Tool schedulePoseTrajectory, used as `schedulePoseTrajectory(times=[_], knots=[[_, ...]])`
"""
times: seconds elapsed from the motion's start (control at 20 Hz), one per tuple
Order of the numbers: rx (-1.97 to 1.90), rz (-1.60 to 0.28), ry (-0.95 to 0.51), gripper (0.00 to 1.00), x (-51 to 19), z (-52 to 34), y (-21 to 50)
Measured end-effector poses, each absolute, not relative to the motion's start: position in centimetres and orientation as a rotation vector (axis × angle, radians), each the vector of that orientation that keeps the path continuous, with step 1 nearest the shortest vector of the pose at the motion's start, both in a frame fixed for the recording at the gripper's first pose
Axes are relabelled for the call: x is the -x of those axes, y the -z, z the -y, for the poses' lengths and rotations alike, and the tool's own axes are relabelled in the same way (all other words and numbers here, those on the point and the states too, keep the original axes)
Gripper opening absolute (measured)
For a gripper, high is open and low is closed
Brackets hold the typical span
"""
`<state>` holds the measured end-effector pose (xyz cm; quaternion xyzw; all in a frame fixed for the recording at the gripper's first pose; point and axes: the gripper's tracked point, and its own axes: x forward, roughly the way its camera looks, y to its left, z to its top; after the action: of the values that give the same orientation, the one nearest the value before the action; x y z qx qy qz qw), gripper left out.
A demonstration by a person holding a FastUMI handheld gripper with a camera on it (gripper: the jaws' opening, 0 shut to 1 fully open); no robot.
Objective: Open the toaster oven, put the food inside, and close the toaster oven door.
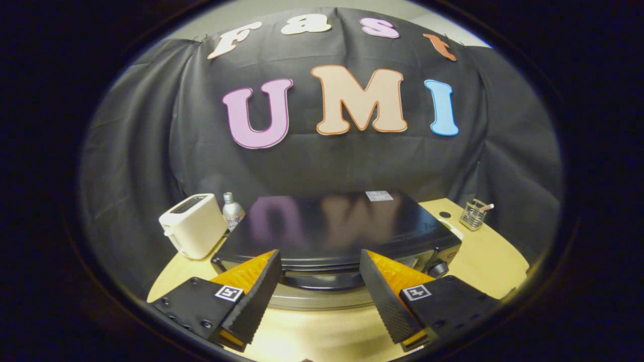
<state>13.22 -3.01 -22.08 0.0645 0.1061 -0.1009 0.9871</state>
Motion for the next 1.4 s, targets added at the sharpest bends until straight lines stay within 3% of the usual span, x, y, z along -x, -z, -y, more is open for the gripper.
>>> schedulePoseTrajectory(times=[0.7,1.4], knots=[[-0.125,-0.163,0.254,0.98,-11.5,2.8,22.6],[-0.214,-0.339,0.305,0.98,-5.5,2.0,25.8]])
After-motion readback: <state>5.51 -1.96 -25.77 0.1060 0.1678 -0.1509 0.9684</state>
